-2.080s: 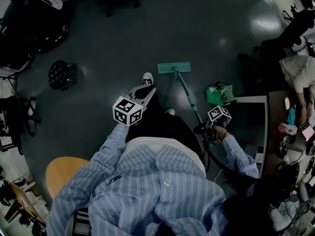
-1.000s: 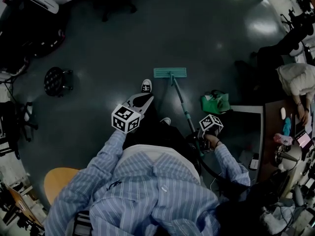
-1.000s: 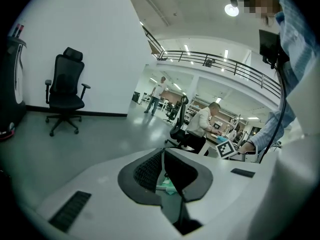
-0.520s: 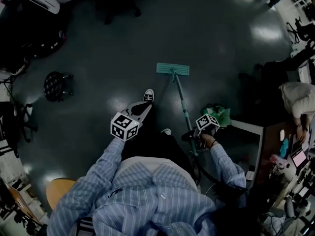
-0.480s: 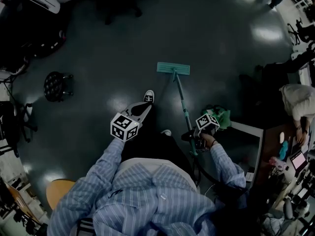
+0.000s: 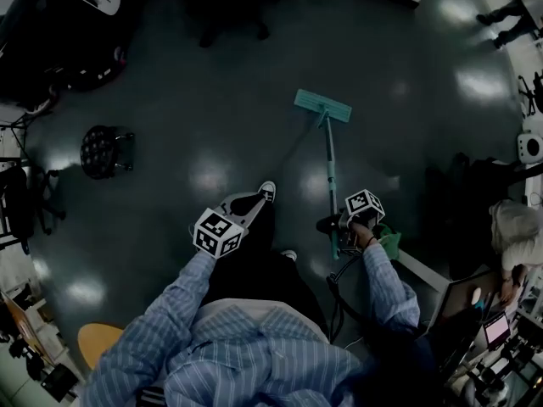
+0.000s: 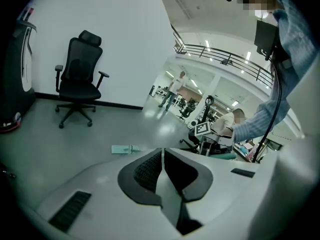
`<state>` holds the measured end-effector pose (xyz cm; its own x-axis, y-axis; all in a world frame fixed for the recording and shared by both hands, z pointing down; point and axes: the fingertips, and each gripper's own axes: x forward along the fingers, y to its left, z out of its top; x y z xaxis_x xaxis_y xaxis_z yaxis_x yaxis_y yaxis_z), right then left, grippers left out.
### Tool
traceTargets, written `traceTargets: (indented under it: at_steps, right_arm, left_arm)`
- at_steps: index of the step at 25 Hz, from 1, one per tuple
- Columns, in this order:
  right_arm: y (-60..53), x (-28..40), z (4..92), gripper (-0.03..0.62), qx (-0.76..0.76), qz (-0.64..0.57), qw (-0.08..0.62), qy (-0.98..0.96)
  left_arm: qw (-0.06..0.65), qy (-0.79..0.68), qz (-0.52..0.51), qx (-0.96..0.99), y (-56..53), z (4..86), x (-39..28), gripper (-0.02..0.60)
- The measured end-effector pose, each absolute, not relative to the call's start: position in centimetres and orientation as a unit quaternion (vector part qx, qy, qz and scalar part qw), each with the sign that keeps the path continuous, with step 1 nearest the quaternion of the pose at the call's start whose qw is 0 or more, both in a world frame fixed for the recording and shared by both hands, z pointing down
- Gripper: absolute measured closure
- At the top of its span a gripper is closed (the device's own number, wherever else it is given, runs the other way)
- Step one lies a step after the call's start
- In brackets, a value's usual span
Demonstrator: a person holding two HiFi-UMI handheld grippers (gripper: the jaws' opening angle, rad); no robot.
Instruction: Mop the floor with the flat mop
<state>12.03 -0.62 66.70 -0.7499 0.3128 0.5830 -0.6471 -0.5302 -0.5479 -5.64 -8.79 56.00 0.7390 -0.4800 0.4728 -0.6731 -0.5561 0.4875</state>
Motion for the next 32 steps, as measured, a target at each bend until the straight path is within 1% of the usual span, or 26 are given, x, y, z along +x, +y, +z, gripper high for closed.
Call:
traceTargets:
  at_steps: [9, 15, 21, 23, 28, 32]
  right_arm:
    - [-19.3, 10.7, 69.7, 0.576, 0.246, 0.840, 0.267, -0.403]
    - [-29.7, 11.9, 72.8, 0.576, 0.272, 0.830, 0.264, -0.410]
    - [-39.4, 13.3, 75.4, 0.576, 0.312, 0.817, 0.261, -0.410]
    - [-42.5, 13.5, 75.9, 0.576, 0.322, 0.817, 0.248, -0.409]
    - [-48.7, 13.1, 76.8, 0.576, 0.330, 0.831, 0.184, -0.409]
    - [-50.5, 12.8, 77.3, 0.576, 0.344, 0.825, 0.185, -0.408]
  left_arm:
    - [0.345, -0.314, 0.142, 0.873, -18.7, 57.9, -5.7, 0.564]
    - [0.355, -0.315, 0.137, 0.870, -22.7, 59.6, -5.4, 0.563]
    - [0.389, -0.324, 0.149, 0.849, -22.3, 62.8, -6.1, 0.563]
    - [0.402, -0.327, 0.155, 0.841, -21.8, 63.8, -6.3, 0.563]
    - [0.433, -0.340, 0.151, 0.821, -20.2, 65.7, -7.2, 0.563]
    - [0.444, -0.333, 0.160, 0.816, -18.3, 66.7, -7.7, 0.563]
